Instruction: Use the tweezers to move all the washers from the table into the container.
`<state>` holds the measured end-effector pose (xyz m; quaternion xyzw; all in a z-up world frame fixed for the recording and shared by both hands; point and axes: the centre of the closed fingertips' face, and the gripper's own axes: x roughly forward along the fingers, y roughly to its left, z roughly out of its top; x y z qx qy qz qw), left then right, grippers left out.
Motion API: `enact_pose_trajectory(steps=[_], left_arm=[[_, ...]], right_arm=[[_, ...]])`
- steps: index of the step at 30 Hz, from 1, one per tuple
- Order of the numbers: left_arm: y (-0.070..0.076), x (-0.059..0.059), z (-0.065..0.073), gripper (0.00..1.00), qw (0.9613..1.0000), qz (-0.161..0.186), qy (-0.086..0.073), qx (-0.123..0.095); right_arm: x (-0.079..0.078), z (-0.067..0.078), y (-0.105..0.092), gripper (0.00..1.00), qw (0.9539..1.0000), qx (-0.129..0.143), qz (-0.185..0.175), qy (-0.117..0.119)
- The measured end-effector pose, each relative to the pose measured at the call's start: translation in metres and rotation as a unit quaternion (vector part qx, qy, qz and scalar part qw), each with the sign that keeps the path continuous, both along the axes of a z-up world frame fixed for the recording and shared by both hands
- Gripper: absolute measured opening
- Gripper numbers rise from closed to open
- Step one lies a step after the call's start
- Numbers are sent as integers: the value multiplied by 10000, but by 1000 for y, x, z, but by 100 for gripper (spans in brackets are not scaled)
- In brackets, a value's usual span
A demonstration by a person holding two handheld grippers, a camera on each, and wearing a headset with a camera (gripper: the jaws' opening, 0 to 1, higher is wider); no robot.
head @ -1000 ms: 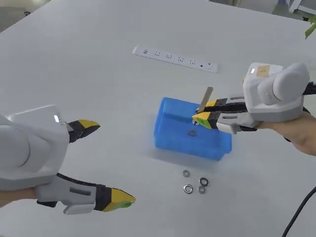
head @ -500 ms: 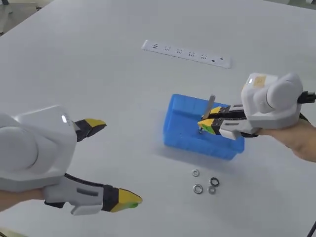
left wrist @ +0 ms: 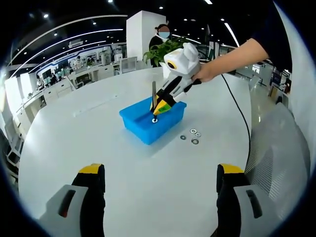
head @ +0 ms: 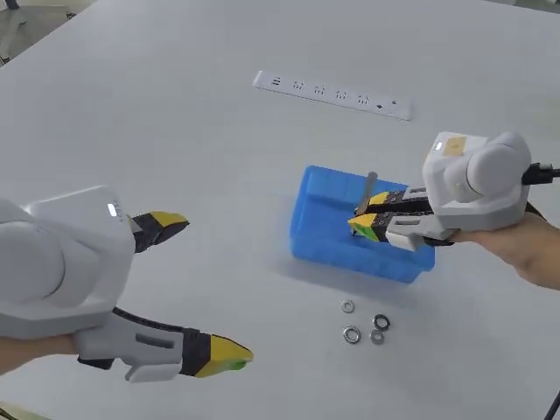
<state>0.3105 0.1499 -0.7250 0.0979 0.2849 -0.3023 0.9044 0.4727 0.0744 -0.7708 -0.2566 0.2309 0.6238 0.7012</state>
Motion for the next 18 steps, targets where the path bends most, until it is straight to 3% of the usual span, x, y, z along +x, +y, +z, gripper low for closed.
enact_pose_trajectory(steps=[12, 18], left_arm=[[3, 0, 3, 99, 10000, 12, -26, -6], [-1, 16, 9, 99, 9999, -39, -103, -108]], right_arm=[[-3, 4, -3, 11, 10000, -36, -19, -62], [-8, 12, -1, 11, 10000, 17, 31, -72]])
